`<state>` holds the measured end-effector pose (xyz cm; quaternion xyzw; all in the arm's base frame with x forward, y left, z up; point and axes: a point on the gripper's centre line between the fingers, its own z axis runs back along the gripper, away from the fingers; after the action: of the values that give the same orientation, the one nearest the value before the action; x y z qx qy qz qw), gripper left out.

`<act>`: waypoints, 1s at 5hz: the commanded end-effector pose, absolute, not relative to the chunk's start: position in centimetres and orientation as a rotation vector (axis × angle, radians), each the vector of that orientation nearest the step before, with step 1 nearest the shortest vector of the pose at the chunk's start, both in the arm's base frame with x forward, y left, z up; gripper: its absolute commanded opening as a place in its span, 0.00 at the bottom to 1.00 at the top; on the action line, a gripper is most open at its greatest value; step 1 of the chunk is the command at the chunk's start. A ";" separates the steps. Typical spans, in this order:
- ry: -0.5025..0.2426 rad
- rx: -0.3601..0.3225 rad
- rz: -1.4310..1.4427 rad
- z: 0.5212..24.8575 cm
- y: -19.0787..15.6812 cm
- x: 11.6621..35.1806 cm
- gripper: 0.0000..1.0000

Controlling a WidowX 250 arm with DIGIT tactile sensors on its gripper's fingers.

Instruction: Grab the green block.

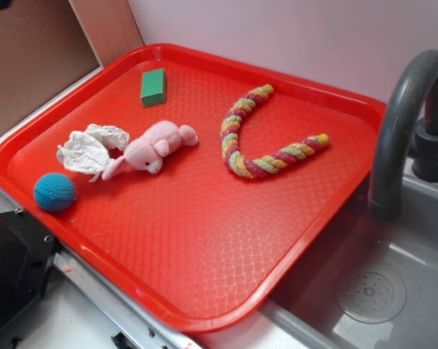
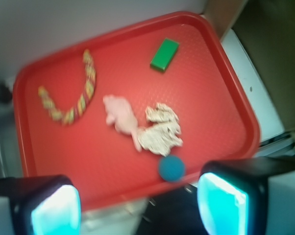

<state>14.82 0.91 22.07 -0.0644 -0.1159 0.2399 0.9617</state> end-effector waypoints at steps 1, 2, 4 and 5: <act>-0.357 -0.083 0.793 18.5 4.2 20.1 1.00; -0.350 -0.008 0.906 16.4 5.5 23.0 1.00; -0.358 0.044 0.993 12.5 8.4 26.9 1.00; -0.356 0.103 1.020 10.5 9.7 28.1 1.00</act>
<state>27.79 8.57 8.59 0.0565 -0.1391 0.4812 0.8637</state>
